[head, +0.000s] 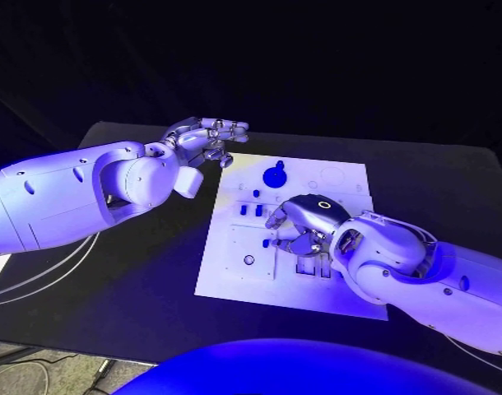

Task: Assemble the parts on the task board

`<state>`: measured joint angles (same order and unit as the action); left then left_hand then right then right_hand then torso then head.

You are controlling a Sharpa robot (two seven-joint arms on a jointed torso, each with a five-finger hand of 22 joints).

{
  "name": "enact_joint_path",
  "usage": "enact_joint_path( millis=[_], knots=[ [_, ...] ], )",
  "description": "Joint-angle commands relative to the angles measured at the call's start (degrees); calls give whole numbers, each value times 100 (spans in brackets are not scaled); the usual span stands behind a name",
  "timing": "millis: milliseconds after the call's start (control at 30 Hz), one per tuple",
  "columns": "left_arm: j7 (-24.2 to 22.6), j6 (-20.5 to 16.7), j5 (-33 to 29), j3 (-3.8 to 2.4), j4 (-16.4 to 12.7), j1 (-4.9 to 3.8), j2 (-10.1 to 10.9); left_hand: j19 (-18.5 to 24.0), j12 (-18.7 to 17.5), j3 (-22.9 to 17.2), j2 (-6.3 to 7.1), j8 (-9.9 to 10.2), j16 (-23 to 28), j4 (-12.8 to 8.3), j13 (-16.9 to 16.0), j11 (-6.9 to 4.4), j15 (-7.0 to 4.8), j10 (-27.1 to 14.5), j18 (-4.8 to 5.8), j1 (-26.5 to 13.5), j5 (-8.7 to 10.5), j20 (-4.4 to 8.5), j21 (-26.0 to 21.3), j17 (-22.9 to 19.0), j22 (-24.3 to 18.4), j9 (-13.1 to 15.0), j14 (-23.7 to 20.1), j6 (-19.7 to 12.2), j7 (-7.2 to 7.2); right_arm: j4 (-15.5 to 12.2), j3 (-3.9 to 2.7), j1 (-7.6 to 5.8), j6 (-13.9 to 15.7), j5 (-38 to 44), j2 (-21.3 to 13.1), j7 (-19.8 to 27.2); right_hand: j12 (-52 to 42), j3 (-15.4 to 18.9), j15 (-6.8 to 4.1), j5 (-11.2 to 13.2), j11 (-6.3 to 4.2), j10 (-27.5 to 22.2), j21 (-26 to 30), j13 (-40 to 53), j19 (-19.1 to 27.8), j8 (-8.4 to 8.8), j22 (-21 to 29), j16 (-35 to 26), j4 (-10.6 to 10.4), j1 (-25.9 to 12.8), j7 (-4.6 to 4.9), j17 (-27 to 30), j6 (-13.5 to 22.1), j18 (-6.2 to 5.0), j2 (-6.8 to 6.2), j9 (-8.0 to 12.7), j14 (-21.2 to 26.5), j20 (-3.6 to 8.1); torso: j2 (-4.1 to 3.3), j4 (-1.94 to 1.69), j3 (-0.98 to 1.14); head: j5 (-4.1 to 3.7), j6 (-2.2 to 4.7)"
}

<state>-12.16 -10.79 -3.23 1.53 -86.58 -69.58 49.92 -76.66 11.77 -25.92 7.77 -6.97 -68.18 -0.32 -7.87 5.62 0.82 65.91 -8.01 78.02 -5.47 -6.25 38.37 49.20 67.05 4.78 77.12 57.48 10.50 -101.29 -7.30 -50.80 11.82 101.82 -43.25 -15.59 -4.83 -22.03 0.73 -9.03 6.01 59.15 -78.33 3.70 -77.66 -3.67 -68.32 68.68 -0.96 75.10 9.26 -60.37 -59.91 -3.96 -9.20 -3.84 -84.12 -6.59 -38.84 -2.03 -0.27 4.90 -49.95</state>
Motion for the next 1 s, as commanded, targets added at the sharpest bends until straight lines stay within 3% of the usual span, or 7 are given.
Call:
enact_joint_path(
  millis=[33,133,300,467,633,800,1000],
  knots=[
    [-7,117,18,-4,0,-5,0,42,19,41,-33,-32,11,-9,-8,7,-7,-27,-73,1,-17,-9,-39,-5,-5,-7,-49,-41,-17,-142,-90,-6,169,-131,-197,-161,-43,47,26,-72,5,76,15,9,0,-7,-9,-1,-5,51,-7,4,-15,-91,36,-8,-97,-36,11,20,-9,-54,44],
    [-4,123,18,-4,2,-4,0,42,19,41,-33,-32,11,-9,-8,7,-7,-27,-73,1,-17,-9,-39,-5,-5,-7,-49,-41,-17,-248,-203,-69,103,-232,-470,-259,-78,82,15,-101,-11,120,6,10,-11,-8,-25,6,-5,60,-30,3,-27,-87,29,-10,-98,-34,21,37,-12,-100,77],
    [-6,130,18,-4,4,-4,-5,42,19,41,-33,-32,11,-9,-8,7,-7,-27,-73,1,-17,-9,-39,-5,-5,-7,-49,-41,-17,-218,-273,-167,39,-233,-770,-356,-75,257,3,-88,-27,47,1,-7,-19,14,-37,16,2,101,-107,8,98,-84,-57,7,-98,-16,33,60,-12,-143,124],
    [-9,137,18,-3,5,-4,-10,42,19,41,-33,-32,11,-9,-8,7,-7,-27,-73,1,-17,-9,-39,-5,-5,-7,-49,-41,-17,-99,-293,-197,-78,-174,-889,-391,-41,529,32,-33,17,-141,13,-6,-10,8,-21,17,-9,231,-176,34,174,-86,-69,2,-93,-35,32,61,-4,-185,149],
    [-11,145,18,-3,9,-3,-14,42,19,41,-33,-32,11,-9,-8,7,-7,-27,-73,1,-17,-9,-39,-5,-5,-7,-49,-41,-17,23,-298,-194,-144,-158,-867,-385,-46,589,36,-35,22,-165,15,-4,-10,5,-19,18,-20,264,-190,38,172,-86,-51,-1,-91,-40,31,46,-10,-211,158],
    [-17,185,19,-3,12,-3,-15,41,28,47,-38,-36,10,-10,-10,6,-6,-33,-73,5,-19,-10,-40,-5,-7,-8,-50,-44,-18,165,-298,-177,-204,-159,-783,-353,-73,616,38,-54,21,-159,17,1,-8,-1,-15,24,-35,323,-195,40,153,-87,18,-5,-90,-44,27,30,-15,-216,145],
    [-21,196,19,-2,14,-3,-10,40,30,49,-38,-36,13,-10,-11,6,-6,-34,-72,5,-18,-10,-38,-12,-6,-8,-53,-45,-17,265,-295,-160,-372,-129,-715,-399,-206,554,7,-31,-21,30,14,10,-13,-15,-20,35,-23,443,-179,46,64,-88,159,-15,-90,-26,25,43,-15,-202,151]
  ],
)
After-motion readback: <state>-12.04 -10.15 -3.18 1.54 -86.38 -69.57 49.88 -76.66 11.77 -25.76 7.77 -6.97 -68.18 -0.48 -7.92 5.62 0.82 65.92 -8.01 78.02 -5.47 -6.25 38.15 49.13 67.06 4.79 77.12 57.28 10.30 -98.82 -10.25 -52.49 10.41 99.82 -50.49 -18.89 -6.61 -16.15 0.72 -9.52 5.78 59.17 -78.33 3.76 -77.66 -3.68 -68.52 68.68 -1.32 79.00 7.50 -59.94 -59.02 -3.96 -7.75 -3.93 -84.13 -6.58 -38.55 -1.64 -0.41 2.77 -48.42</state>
